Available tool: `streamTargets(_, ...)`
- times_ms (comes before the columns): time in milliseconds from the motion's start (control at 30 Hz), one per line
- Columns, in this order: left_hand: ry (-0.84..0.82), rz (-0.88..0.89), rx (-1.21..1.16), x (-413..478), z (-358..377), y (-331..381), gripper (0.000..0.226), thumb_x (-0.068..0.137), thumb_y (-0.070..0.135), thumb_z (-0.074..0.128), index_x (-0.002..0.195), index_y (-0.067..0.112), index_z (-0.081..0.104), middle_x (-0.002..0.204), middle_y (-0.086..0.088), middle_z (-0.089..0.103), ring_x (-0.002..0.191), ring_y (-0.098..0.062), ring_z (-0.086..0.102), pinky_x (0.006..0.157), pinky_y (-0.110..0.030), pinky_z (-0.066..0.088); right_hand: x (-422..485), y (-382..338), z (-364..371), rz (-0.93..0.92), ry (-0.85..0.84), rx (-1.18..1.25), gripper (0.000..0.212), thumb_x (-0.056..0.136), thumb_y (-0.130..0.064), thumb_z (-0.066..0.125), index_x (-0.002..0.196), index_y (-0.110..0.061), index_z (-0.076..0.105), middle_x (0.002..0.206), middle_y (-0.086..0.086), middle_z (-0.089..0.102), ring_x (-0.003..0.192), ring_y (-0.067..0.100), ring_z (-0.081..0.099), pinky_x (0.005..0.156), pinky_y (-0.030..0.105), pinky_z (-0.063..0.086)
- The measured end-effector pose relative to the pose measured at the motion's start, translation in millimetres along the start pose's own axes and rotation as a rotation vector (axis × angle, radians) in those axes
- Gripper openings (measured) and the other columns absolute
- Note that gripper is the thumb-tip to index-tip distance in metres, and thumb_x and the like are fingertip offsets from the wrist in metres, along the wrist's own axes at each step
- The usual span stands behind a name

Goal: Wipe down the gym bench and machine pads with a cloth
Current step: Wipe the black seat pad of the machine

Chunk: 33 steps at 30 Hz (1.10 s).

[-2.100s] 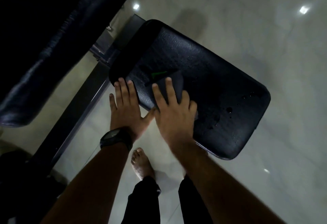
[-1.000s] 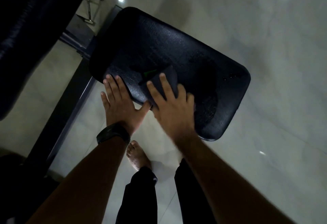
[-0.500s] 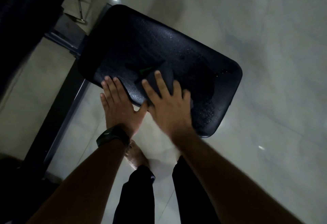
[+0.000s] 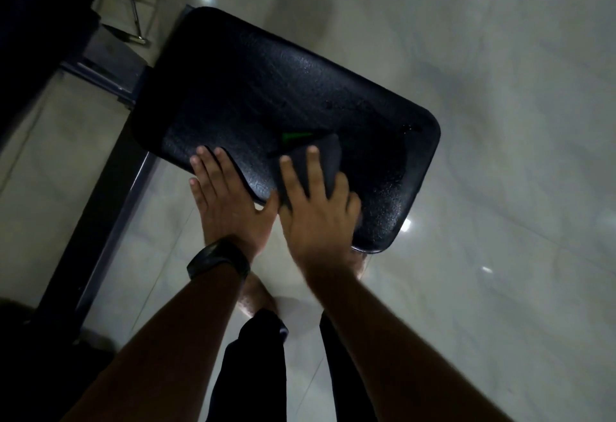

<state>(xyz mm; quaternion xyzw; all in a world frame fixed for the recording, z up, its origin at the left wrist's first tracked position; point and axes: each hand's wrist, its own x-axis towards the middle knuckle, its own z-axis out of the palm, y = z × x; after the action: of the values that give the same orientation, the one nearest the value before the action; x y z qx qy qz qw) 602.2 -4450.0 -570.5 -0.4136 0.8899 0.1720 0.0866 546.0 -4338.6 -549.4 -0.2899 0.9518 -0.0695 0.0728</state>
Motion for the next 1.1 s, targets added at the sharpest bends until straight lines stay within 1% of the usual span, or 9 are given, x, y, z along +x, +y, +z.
streamTargets(100,0.016,0.012,0.004,-0.5,1.9,-0.5,0.113,0.085,0.079,0.025,0.160,-0.002,-0.001,0.167,-0.025,-0.008,0.156,-0.036,-0.009,0.127,-0.049,-0.002,37.0,37.7,-6.4,-0.290,-0.015,-0.150,0.066,0.094,-0.054,0.053,0.155,-0.038,0.034,0.164,0.006,0.030,0.130,0.043,0.046,0.093,0.056,0.045)
streamTargets(267,0.016,0.027,0.040,-1.5,2.7,-1.7,0.115,0.087,0.083,0.023,0.160,-0.001,-0.001,0.167,-0.026,-0.007,0.156,-0.037,-0.009,0.127,-0.050,0.000,20.4,56.4,-9.0,0.501,0.116,-0.038,0.066,0.095,-0.049,0.044,0.158,-0.038,0.027,0.165,0.005,0.027,0.132,0.042,0.044,0.096,0.056,0.043)
streamTargets(333,0.019,0.003,0.048,-1.0,3.0,1.3,0.115,0.086,0.084,0.021,0.160,-0.001,-0.001,0.167,-0.026,-0.007,0.156,-0.037,-0.009,0.126,-0.052,0.000,-1.5,31.0,-0.9,0.588,0.120,-0.035,0.065,0.095,-0.049,0.039,0.158,-0.035,0.028,0.164,0.007,0.030,0.129,0.043,0.045,0.094,0.056,0.045)
streamTargets(467,-0.007,-0.016,0.069,1.2,2.6,4.9,0.113,0.085,0.082,0.017,0.160,0.000,-0.004,0.166,-0.027,-0.009,0.155,-0.039,-0.009,0.126,-0.053,0.000,-20.9,-13.3,7.3,0.365,0.045,0.027,0.063,0.095,-0.051,0.039,0.155,-0.035,0.037,0.163,0.006,0.034,0.127,0.042,0.046,0.093,0.055,0.046)
streamTargets(633,0.019,0.019,0.077,0.5,4.3,2.4,0.110,0.089,0.080,0.019,0.160,-0.001,-0.002,0.166,-0.027,-0.007,0.155,-0.041,-0.008,0.126,-0.052,0.000,39.7,50.5,-8.3,-0.193,-0.013,-0.152,0.068,0.095,-0.055,0.049,0.157,-0.038,0.027,0.166,0.006,0.025,0.135,0.044,0.041,0.096,0.058,0.044)
streamTargets(767,0.006,0.075,0.072,3.3,2.9,2.8,0.106,0.091,0.076,0.020,0.160,0.000,-0.004,0.167,-0.023,-0.010,0.156,-0.035,-0.011,0.126,-0.047,-0.004,46.8,75.3,-12.1,0.453,0.126,-0.023,0.065,0.095,-0.048,0.048,0.157,-0.038,0.030,0.166,0.005,0.027,0.133,0.042,0.044,0.098,0.057,0.041)
streamTargets(867,0.007,0.085,0.046,7.6,3.8,9.6,0.103,0.092,0.073,0.022,0.160,0.001,-0.004,0.168,-0.021,-0.011,0.156,-0.033,-0.012,0.126,-0.047,-0.005,21.5,33.8,-4.4,0.634,0.154,-0.032,0.064,0.096,-0.049,0.037,0.158,-0.035,0.030,0.165,0.007,0.029,0.131,0.043,0.045,0.095,0.056,0.043)
streamTargets(933,0.008,0.057,0.044,8.8,4.9,14.4,0.103,0.092,0.074,0.020,0.160,0.001,-0.005,0.168,-0.021,-0.011,0.155,-0.034,-0.012,0.126,-0.049,-0.003,6.7,7.5,-1.0,0.534,0.081,0.034,0.066,0.096,-0.051,0.038,0.159,-0.034,0.029,0.166,0.007,0.026,0.134,0.046,0.042,0.099,0.060,0.041)
streamTargets(1100,0.037,0.062,0.078,8.0,7.8,14.4,0.101,0.093,0.074,0.018,0.160,0.000,-0.001,0.168,-0.023,-0.008,0.156,-0.037,-0.009,0.126,-0.052,0.001,44.6,47.3,-8.6,-0.189,0.027,-0.128,0.067,0.094,-0.054,0.050,0.156,-0.038,0.032,0.165,0.006,0.029,0.134,0.043,0.039,0.097,0.059,0.045)
